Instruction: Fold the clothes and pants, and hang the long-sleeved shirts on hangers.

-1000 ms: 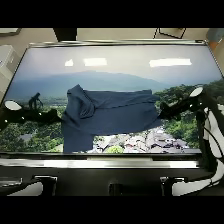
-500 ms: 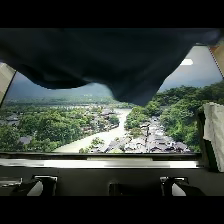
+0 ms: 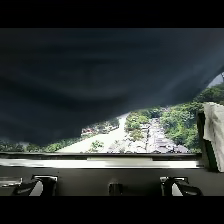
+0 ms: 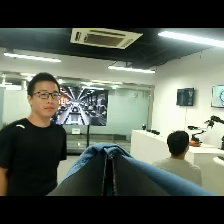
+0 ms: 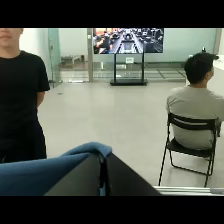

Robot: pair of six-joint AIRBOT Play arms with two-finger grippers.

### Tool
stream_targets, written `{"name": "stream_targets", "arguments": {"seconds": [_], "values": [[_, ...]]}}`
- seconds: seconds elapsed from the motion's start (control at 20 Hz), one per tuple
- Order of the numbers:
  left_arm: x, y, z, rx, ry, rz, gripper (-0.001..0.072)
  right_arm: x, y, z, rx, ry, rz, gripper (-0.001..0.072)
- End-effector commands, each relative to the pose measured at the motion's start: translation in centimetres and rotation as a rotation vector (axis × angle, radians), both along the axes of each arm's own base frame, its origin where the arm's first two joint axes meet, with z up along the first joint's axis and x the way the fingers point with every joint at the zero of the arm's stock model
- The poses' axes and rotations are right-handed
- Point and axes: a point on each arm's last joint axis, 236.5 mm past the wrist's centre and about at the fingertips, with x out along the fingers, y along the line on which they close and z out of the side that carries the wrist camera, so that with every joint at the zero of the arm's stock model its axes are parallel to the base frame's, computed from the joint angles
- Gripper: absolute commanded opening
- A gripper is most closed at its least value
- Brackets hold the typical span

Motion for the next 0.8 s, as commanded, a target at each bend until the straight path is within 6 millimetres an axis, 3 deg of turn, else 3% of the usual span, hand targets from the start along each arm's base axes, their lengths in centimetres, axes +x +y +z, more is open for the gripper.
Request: {"name": "stream_targets", "arguments": {"seconds": [0.0, 0.05, 0.15, 0.3, 0.4, 0.5, 0.6, 0.75], "values": [[4.2, 1.2, -3.9, 0.05, 0.177, 0.047, 0.0021, 3.1, -0.2, -4.7, 0.066, 0.2, 0.023, 0.0041], [6.9, 1.3, -7.0, 0.061, 0.302, 0.03, 0.0021, 5.6, -0.3, -9.4, 0.103, 0.383, 0.043, 0.004], [12.9, 1.9, -15.7, 0.057, 0.598, -0.023, 0.0022, 10.4, -0.6, -20.0, 0.145, 0.745, 0.082, 0.004], [20.8, 2.5, -31.7, 0.006, 0.985, -0.099, 0.0022, 17.5, -1.8, -35.5, 0.269, 1.097, 0.092, 0.004], [24.8, 2.3, -41.8, -0.081, 1.155, -0.126, 0.0022, 21.6, -1.4, -43.7, 0.455, 1.202, 0.094, 0.004], [28.0, 2.7, -48.9, -0.141, 1.256, -0.11, 0.0023, 24.5, -0.3, -48.3, 0.63, 1.252, 0.117, 0.0041], [30.0, 1.9, -54.5, -0.203, 1.355, -0.141, 0.0023, 26.4, 1.0, -51.8, 0.759, 1.292, 0.154, 0.0041], [30.5, -0.6, -61.5, -0.271, 1.51, -0.209, 0.0023, 26.9, 3.2, -56.7, 0.797, 1.386, 0.175, 0.0042]]}}
